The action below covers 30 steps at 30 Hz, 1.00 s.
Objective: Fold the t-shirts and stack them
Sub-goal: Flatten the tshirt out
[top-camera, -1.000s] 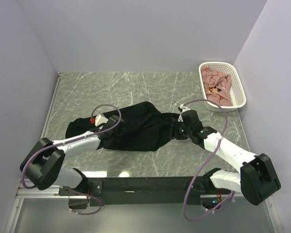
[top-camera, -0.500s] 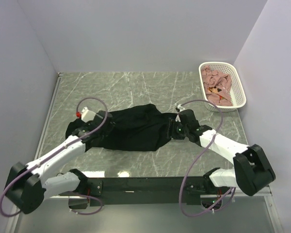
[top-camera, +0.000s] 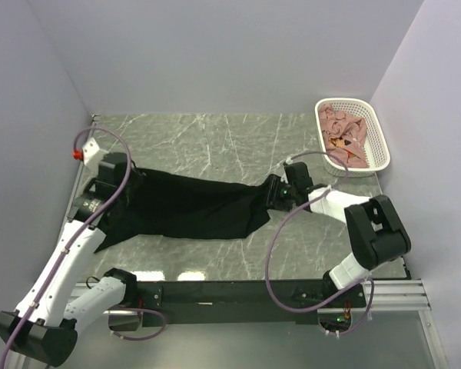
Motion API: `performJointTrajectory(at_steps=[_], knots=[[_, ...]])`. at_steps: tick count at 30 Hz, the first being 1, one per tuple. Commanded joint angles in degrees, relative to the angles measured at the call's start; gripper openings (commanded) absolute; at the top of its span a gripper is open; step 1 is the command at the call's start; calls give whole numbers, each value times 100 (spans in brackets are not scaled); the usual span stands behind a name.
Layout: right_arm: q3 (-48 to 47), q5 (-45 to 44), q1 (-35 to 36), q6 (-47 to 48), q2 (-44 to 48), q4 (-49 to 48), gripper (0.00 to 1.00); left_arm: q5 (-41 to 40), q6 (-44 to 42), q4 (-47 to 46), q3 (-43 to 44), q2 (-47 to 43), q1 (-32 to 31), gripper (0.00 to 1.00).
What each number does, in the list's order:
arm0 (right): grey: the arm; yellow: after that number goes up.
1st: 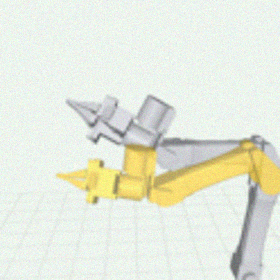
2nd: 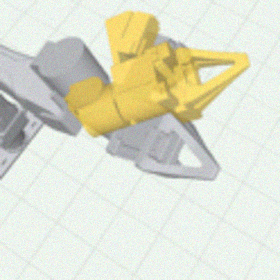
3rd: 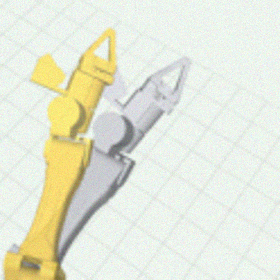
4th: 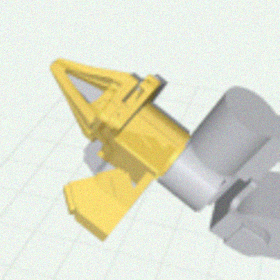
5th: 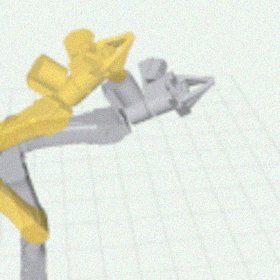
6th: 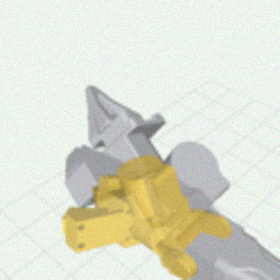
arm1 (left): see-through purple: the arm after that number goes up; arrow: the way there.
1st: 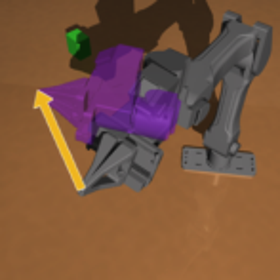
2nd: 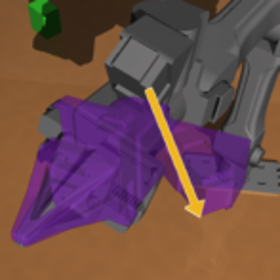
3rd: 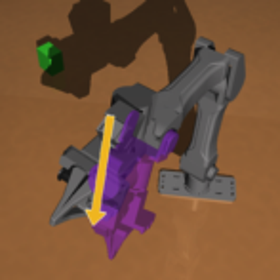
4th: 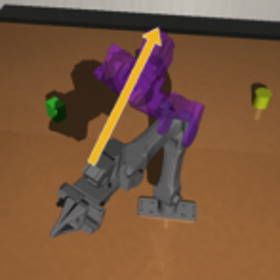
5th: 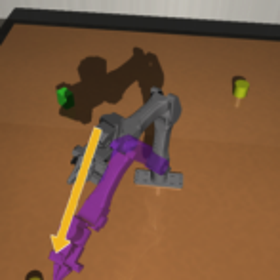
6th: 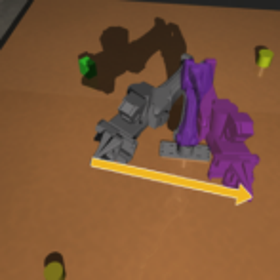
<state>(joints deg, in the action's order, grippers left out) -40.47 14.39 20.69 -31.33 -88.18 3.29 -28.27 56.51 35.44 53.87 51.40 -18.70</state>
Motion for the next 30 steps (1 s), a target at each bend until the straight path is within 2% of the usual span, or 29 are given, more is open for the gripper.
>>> performJointTrajectory(at_steps=[1,8,11,14,17,20,24,30], knots=[[-593,37,-284,-31,-322,-145,52,85,-1132,112,843,80,235,2],[-2120,-156,-724,109,-1034,479,53,559,-1959,183,2749,1108,613,4],[-2456,-156,-742,364,-816,778,54,919,-2127,270,3478,1618,648,5],[-2326,63,-707,548,-377,823,56,1280,-2136,376,3806,1909,639,7],[-2037,231,-496,776,1,822,57,1359,-2092,323,3615,1822,648,7],[-1825,3,-180,857,90,928,59,1298,-2039,306,3281,1602,648,7],[-1692,-586,-100,804,-32,954,59,1254,-2047,384,3025,1365,657,7],[-1938,-1378,-214,1524,-410,1200,62,1280,-2030,560,2945,1163,666,7]])
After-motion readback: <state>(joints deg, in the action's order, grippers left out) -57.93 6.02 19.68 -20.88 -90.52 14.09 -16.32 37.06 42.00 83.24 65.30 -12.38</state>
